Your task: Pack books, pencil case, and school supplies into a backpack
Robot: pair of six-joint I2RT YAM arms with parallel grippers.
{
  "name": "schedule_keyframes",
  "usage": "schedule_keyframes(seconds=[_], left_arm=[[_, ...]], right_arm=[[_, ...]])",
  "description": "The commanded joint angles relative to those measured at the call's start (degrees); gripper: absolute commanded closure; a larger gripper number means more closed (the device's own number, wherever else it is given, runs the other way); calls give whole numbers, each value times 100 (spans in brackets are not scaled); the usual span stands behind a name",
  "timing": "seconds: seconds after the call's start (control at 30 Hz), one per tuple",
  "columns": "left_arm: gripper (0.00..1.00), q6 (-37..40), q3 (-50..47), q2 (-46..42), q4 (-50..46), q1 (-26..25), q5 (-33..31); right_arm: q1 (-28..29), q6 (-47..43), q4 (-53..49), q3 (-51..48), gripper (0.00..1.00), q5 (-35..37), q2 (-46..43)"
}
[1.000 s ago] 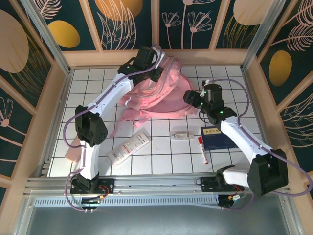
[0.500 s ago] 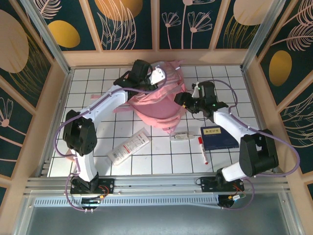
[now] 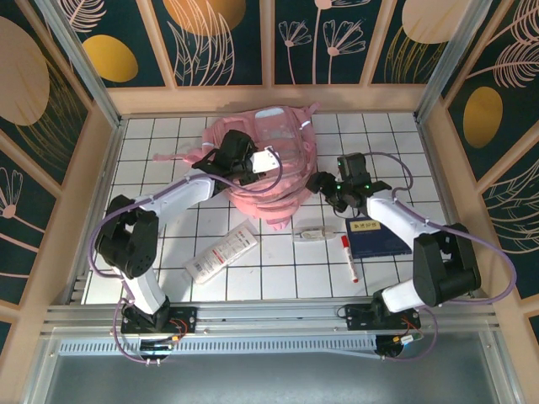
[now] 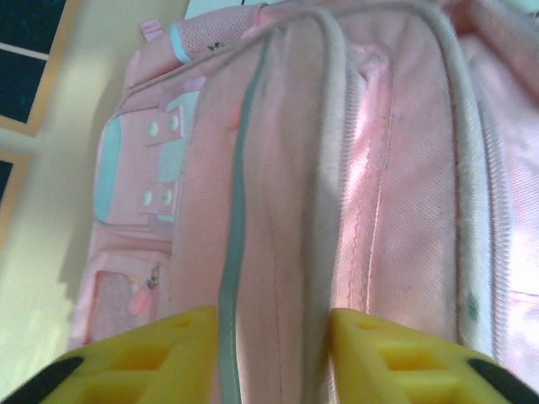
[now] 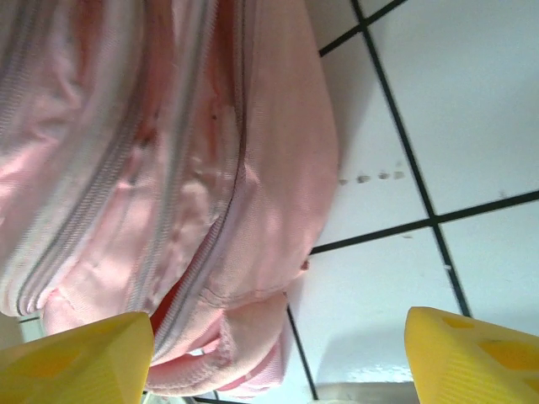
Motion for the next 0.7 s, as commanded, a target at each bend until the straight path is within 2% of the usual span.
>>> schedule_keyframes(seconds=[0.0, 0.1, 0.2, 0.33, 0.5, 0.67], left_arm=[[52, -526, -60, -719, 250, 25, 758], [36, -963, -249, -1293, 349, 25, 1061], [21, -1075, -653, -1903, 361, 23, 1246], [20, -1214, -1281, -2658, 161, 26, 1677], [21, -1414, -2519, -3742, 120, 22, 1963], [21, -1848, -3237, -4451, -58, -20, 2214]], right_arm=[[-21, -285, -671, 232, 18, 613, -258], [-75, -535, -1094, 415, 15, 870, -288], [-128, -666, -1389, 634, 15, 529, -212], [-209, -548, -1499, 605, 16, 118, -288], [-332, -571, -1452, 536, 24, -873, -297], [-723, -859, -2482, 806, 24, -71, -373]])
